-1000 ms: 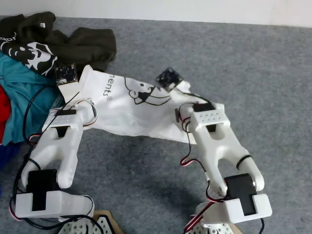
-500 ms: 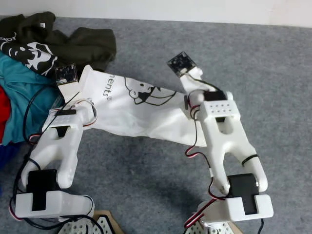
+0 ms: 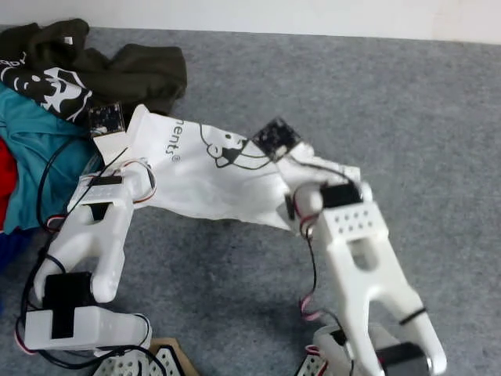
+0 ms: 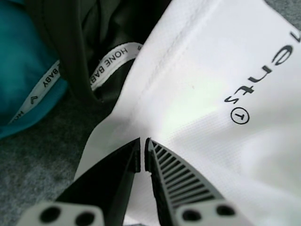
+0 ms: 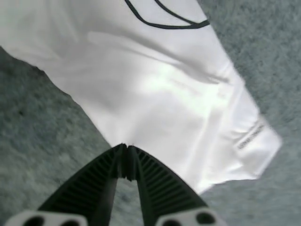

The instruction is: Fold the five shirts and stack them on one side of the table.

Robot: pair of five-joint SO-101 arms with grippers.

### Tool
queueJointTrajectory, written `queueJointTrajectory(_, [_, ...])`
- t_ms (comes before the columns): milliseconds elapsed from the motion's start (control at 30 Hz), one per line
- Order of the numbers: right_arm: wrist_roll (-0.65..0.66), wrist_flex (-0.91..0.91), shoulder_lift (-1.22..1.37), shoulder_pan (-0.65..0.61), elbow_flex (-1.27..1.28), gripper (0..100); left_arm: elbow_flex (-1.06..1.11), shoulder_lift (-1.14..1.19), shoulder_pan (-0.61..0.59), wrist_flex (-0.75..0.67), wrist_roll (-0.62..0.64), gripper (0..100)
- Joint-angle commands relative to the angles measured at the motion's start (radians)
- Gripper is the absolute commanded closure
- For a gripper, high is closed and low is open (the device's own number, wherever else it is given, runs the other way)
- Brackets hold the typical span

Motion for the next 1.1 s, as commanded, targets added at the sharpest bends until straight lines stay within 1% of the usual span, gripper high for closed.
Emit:
queueJointTrajectory(0, [-0.215, -0.199, -0.064, -0.038, 0.147, 99.2, -0.016, -0.061, 0.015, 0.026, -0.002, 95])
queueJointTrajectory(67, [-0.262, -0.303, -0.042, -0.039, 0.211, 99.2, -0.035, -0.090, 0.015, 0.063, -0.002, 95])
queueJointTrajectory(167, [-0.269, -0.407, -0.002, -0.036, 0.280, 99.2, -0.028, -0.170, 0.015, 0.100, -0.002, 95])
queueJointTrajectory(367, [-0.269, -0.440, 0.033, -0.036, 0.295, 99.2, 0.054, -0.340, 0.002, 0.126, -0.002, 95])
queueJointTrajectory(467, [-0.269, -0.476, 0.036, -0.035, 0.305, 99.2, 0.088, -0.432, -0.015, 0.186, -0.002, 88])
queueJointTrajectory(567, [-0.269, -0.479, 0.036, -0.035, 0.305, 99.2, 0.120, -0.476, -0.038, 0.193, 0.000, 79])
queueJointTrajectory(633, [-0.269, -0.479, 0.036, -0.035, 0.305, 99.2, 0.131, -0.464, -0.041, 0.195, 0.000, 77])
queueJointTrajectory(833, [-0.269, -0.481, 0.038, -0.035, 0.305, 99.2, 0.044, -0.315, -0.140, 0.218, 0.000, 83])
queueJointTrajectory(1067, [-0.267, -0.481, 0.038, -0.033, 0.305, 99.2, -0.113, -0.064, -0.145, 0.221, 0.000, 83])
